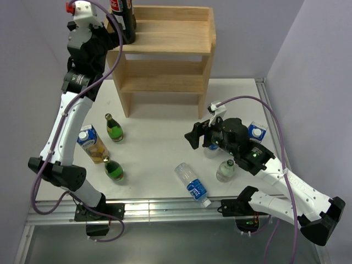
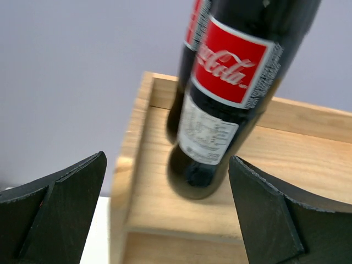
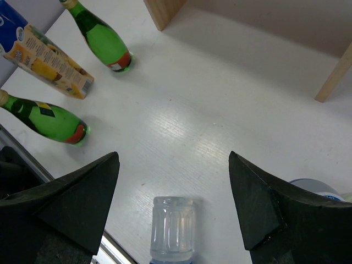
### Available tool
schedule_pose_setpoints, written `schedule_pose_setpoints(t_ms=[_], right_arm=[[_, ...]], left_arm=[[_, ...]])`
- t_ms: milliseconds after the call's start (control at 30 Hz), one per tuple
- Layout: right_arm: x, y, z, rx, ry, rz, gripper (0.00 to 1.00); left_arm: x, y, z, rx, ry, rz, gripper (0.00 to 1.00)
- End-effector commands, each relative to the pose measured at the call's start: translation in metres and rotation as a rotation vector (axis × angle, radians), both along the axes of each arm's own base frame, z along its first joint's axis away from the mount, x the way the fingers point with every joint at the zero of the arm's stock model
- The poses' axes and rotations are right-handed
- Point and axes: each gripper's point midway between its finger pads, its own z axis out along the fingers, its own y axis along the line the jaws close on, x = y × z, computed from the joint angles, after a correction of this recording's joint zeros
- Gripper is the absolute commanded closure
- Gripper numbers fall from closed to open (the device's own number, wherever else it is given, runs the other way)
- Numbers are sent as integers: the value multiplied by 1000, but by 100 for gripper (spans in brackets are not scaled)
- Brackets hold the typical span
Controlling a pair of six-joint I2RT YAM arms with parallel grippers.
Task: Place and organize the beverage onto the shelf
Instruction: Pick up the drink from the center of the board.
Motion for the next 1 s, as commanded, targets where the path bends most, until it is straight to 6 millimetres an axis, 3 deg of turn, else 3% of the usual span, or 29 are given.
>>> schedule_pose_setpoints(t_ms=[0, 33, 100, 133, 200, 233, 267, 333, 367, 433, 733, 967], right_arm=[[4, 1, 26, 54, -59, -4, 13], [2, 5, 28, 64, -58, 18, 13], [1, 9, 31, 77, -61, 36, 13], [1, 11, 35, 86, -64, 43, 13], [-1, 17, 39, 106, -67, 75, 13], [-2, 19, 39, 112, -68, 85, 13], [-2, 21, 40, 118, -69, 94, 13], [-5, 26, 43, 136, -71, 122, 13], [-5, 28, 42, 136, -64, 129, 13], [-7, 31, 43, 144, -63, 148, 13], [-9, 34, 41, 122, -59, 177, 13], [-12, 33, 47, 112, -67, 191, 13]], left_arm=[[-40, 32, 39, -51, -85, 88, 0], [-56, 40, 47, -66, -97, 105, 1], [-67, 54, 31, -96, -48, 168, 1], [-85, 63, 35, -119, -54, 187, 0], [-96, 79, 6, -189, 16, 270, 1], [-116, 89, 0, -213, 36, 297, 0], [-120, 93, -25, -219, 93, 328, 1], [-149, 109, -41, -294, 120, 387, 1], [-153, 111, -58, -316, 151, 401, 0], [-173, 118, -66, -340, 171, 418, 1], [-225, 139, -136, -243, 453, 535, 0], [-240, 130, -224, -75, 721, 486, 1]])
